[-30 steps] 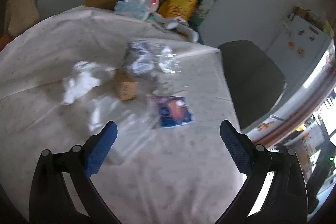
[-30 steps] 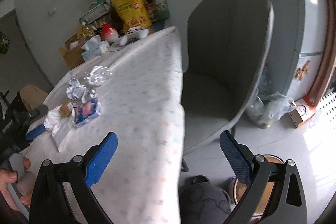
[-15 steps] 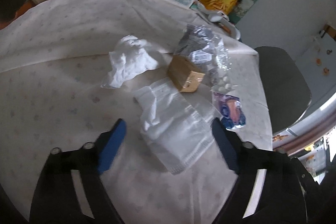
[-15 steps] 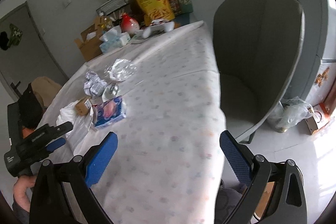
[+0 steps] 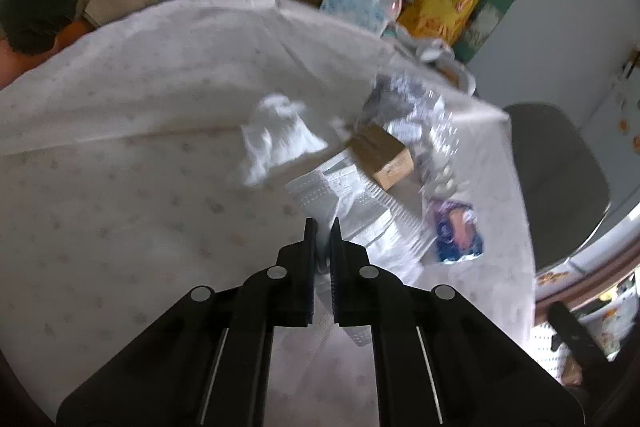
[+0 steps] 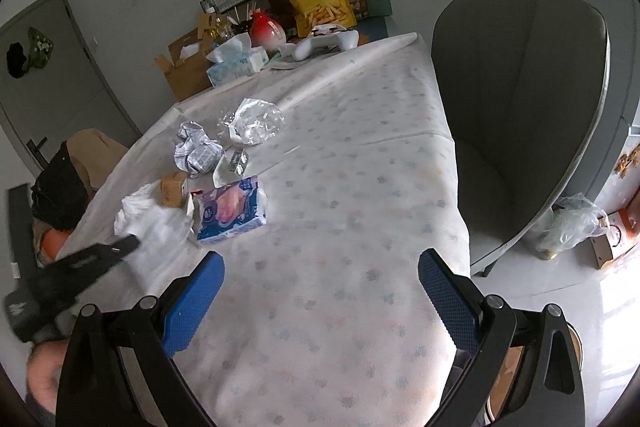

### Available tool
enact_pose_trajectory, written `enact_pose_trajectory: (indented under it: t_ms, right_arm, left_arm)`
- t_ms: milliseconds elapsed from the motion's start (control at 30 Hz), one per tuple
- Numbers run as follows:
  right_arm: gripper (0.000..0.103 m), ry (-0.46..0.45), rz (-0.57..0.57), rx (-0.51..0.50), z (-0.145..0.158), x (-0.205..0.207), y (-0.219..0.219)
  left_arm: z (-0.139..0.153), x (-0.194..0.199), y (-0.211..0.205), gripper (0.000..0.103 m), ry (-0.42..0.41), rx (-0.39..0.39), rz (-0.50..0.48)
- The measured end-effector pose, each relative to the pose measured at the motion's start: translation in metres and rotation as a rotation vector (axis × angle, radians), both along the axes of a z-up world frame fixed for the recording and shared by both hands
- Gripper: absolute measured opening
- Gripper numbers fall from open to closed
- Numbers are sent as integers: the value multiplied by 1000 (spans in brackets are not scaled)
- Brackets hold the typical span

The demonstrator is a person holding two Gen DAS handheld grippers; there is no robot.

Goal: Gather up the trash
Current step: 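Grasp the white paper sheet with left gripper while right grasps blue packet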

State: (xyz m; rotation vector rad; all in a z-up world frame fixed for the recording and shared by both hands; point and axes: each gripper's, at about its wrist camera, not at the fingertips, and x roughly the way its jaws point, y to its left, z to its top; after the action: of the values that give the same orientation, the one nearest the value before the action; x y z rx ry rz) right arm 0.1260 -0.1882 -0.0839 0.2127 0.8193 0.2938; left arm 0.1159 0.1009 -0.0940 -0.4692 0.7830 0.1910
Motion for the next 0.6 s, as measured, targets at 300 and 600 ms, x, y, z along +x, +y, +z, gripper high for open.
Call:
enact_pose_trajectory:
  t_ms: [300,600]
  right_arm:
    - [93,-6,76,-28,-2,22,39]
    - [92,25,156,-98,-18,52,88]
  left_arm:
    - [31,-27,20,7,-76,37,38]
    - [28,-41,43,7,-62,26,99]
